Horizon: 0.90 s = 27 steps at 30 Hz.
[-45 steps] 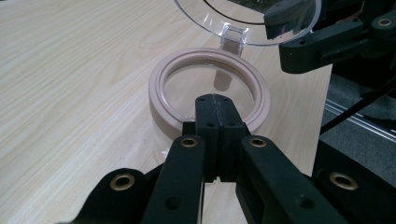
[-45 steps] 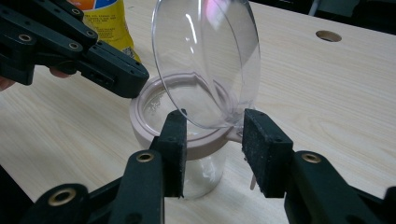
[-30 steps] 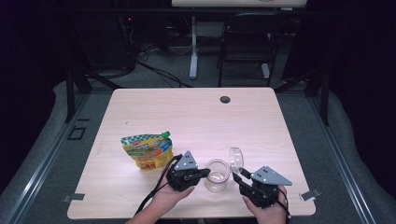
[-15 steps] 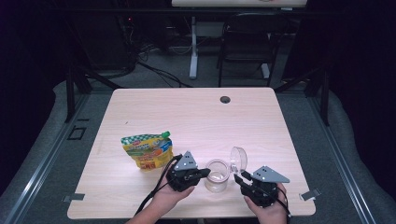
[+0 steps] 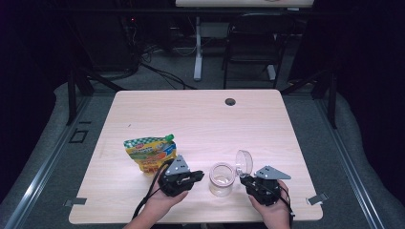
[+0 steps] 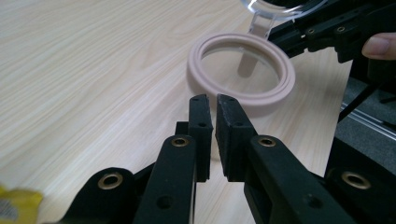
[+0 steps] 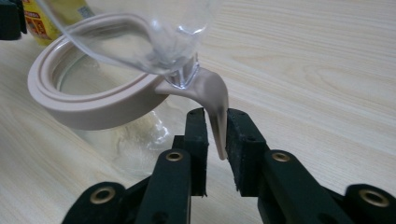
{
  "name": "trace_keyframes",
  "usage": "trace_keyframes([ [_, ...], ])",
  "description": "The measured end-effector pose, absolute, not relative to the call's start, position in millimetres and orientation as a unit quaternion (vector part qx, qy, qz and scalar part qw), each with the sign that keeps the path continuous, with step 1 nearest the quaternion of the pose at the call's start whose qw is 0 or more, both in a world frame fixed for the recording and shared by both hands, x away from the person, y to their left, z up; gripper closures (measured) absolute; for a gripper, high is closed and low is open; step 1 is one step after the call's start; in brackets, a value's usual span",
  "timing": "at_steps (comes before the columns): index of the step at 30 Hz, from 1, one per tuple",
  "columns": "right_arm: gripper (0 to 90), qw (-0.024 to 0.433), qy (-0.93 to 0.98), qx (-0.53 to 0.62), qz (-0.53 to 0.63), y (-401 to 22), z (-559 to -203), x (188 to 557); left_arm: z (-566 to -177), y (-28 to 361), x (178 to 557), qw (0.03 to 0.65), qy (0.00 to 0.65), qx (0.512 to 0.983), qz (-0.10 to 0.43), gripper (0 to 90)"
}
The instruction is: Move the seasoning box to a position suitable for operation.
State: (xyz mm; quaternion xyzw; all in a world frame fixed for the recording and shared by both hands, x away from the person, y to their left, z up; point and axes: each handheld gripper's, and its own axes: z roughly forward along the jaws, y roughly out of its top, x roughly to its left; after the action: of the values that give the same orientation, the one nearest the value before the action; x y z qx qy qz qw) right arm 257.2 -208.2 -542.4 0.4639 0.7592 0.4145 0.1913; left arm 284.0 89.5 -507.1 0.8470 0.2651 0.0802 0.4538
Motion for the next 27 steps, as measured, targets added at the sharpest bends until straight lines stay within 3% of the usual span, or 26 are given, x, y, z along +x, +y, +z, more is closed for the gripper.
trace_keyframes([
  [17,82.4,0.183,0.757,0.457,0.430,-208,-546,272,-500,176,263,0.432,0.321,0.830,0.147,80.8],
  [27,83.8,0.190,0.761,0.450,0.428,-199,-546,288,-497,237,259,0.429,0.397,0.791,0.182,74.6],
])
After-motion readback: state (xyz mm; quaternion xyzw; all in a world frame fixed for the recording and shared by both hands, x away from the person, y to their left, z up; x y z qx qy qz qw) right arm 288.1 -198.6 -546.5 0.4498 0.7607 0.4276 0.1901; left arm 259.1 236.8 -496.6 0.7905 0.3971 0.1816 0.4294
